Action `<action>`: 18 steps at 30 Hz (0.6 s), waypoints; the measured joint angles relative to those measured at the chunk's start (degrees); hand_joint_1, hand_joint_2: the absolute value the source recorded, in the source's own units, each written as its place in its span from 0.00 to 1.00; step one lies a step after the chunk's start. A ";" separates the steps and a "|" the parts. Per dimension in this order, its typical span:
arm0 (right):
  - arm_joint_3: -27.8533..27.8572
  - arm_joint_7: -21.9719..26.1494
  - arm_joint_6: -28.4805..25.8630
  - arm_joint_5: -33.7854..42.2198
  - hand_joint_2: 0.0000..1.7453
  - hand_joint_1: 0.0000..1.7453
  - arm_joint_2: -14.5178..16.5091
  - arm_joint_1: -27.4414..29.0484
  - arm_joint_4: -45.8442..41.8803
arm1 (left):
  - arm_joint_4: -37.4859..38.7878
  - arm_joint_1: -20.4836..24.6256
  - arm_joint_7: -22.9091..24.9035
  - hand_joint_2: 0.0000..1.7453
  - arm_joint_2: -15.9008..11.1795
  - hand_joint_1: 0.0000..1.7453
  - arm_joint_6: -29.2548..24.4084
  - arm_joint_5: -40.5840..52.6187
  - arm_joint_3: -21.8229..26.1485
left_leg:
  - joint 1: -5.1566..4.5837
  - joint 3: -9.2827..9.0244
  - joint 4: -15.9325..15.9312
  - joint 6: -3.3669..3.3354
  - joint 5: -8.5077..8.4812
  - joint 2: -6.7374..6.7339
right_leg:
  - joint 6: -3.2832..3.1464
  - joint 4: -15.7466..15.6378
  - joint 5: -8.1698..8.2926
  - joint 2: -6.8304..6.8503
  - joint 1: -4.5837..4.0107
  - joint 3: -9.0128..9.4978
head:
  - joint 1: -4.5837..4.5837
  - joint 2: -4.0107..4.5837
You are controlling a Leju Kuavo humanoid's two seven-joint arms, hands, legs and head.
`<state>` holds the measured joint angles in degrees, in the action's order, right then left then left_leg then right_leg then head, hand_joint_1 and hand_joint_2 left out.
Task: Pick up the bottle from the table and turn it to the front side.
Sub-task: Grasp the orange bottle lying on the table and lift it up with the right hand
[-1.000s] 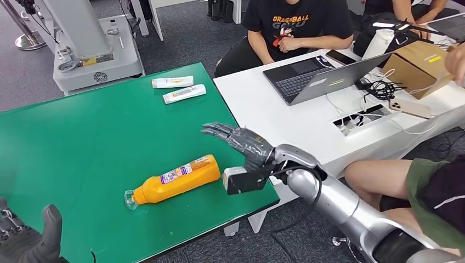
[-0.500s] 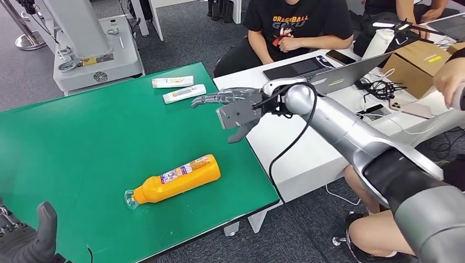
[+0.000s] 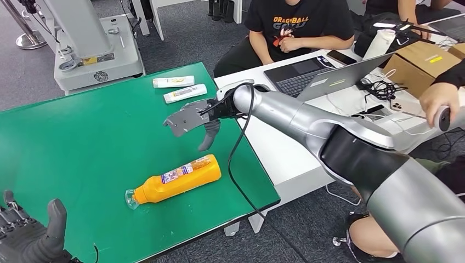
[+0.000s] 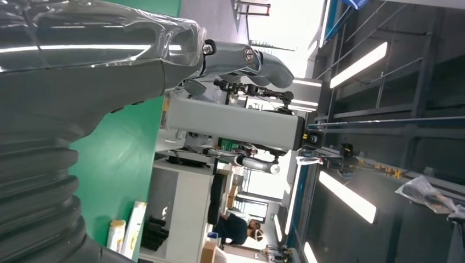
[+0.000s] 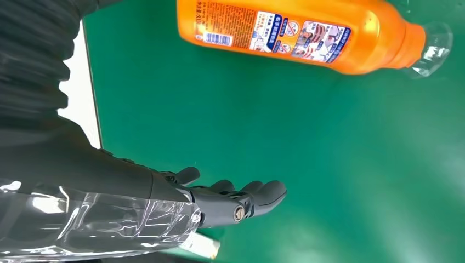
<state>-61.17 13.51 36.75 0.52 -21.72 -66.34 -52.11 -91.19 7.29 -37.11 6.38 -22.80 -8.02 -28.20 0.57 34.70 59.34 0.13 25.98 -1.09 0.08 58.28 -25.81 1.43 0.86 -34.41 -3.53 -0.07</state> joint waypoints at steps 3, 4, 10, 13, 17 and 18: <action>-1.51 0.31 -0.97 0.06 1.00 0.00 1.77 -0.05 2.49 | 0.00 -0.01 0.22 1.00 0.01 0.00 0.07 0.27 -0.09 | 0.00 0.00 0.00 0.00 0.00 -0.01 | 0.00 -0.03 0.00 -0.02 0.00 0.00 | -0.01 0.00; -2.05 0.68 -1.58 0.13 1.00 0.00 2.47 0.09 3.64 | 0.00 -0.03 0.44 1.00 0.02 0.00 0.15 0.51 -0.10 | 0.00 0.00 0.00 0.00 0.00 0.00 | 0.00 -0.04 0.00 -0.01 0.00 0.00 | -0.01 0.00; -5.27 1.96 -3.08 0.16 1.00 0.00 5.50 1.81 9.51 | 0.00 -0.10 1.05 1.00 0.11 0.00 0.52 1.21 -0.08 | -0.01 0.00 0.01 0.00 0.00 0.02 | 0.00 -0.03 0.00 0.01 0.00 0.01 | 0.01 0.00; -6.26 1.96 -2.98 -0.21 1.00 0.00 6.08 2.06 10.86 | 0.00 -0.13 1.11 1.00 0.11 0.00 0.63 1.26 -0.09 | 0.00 0.00 0.01 0.00 0.00 0.02 | 0.00 -0.03 0.00 0.01 0.00 0.00 | 0.01 0.00; -7.77 1.54 -3.38 -1.85 1.00 0.00 6.27 3.14 11.75 | -0.06 -0.47 1.72 1.00 0.11 0.00 1.25 1.66 -0.08 | 0.00 0.00 0.01 0.00 0.00 0.02 | 0.00 -0.04 0.00 0.02 0.00 0.00 | 0.00 0.00; -8.13 1.50 -3.61 -2.08 1.00 0.00 6.27 3.56 11.94 | -0.08 -0.63 1.78 1.00 0.11 0.00 1.30 1.74 -0.08 | 0.00 0.01 0.01 0.00 0.00 0.02 | 0.00 -0.04 0.00 0.02 0.00 0.00 | 0.00 0.00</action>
<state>-69.30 15.00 33.13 -1.56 -15.45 -62.78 -40.17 -91.26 6.65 -35.34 6.50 -21.50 -6.27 -28.28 0.56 34.71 59.34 0.13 25.98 -1.07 0.08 58.24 -25.81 1.44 0.86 -34.41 -3.53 -0.07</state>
